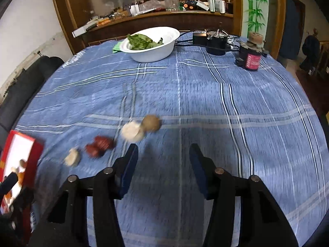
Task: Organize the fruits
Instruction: 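Grasp another brown round fruit with the right tool while the left grasps a white cube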
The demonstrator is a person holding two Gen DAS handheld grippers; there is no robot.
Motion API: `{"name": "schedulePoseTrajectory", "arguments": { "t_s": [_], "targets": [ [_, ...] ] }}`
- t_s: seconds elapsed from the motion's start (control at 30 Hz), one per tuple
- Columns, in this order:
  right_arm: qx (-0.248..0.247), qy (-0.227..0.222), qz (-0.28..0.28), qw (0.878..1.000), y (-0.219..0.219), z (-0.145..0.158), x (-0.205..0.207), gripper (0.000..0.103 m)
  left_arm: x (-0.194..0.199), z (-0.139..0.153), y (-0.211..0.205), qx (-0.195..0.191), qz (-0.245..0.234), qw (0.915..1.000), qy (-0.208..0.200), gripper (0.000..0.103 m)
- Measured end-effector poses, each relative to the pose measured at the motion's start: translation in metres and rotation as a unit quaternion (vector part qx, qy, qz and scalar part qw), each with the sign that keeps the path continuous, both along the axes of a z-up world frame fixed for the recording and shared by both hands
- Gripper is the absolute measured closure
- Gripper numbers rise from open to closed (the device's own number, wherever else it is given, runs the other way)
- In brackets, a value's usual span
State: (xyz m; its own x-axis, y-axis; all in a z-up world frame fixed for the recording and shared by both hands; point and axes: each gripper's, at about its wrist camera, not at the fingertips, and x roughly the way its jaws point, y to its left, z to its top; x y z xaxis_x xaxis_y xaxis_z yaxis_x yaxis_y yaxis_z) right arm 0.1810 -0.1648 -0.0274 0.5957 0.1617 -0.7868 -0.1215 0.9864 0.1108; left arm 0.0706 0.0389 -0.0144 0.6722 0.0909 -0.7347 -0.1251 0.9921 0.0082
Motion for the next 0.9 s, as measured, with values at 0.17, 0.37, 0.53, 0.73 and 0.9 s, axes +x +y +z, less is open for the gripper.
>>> {"name": "schedulePoseTrajectory", "arguments": {
  "t_s": [0.17,0.37,0.53,0.73,0.9],
  "targets": [
    [0.003,0.004,0.004,1.000,0.002,-0.007,0.036,0.056,0.024,-0.006,-0.016,0.008,-0.011,0.9999,0.007,0.032],
    [0.005,0.009,0.029,1.000,0.013,-0.008,0.047,0.057,0.043,-0.015,-0.022,0.006,-0.009,0.9997,0.020,0.032],
    [0.026,0.018,0.066,0.997,0.003,-0.013,0.039,0.057,0.051,-0.022,-0.021,0.003,-0.009,0.9995,0.029,0.032],
    [-0.010,0.005,0.090,0.996,0.014,-0.016,0.041,0.057,0.057,-0.029,-0.020,-0.002,-0.008,0.9992,0.039,0.032],
    [-0.027,-0.008,0.089,0.996,0.019,-0.013,0.050,0.058,0.061,-0.031,-0.020,-0.002,-0.007,0.9992,0.038,0.032]
  ]
}}
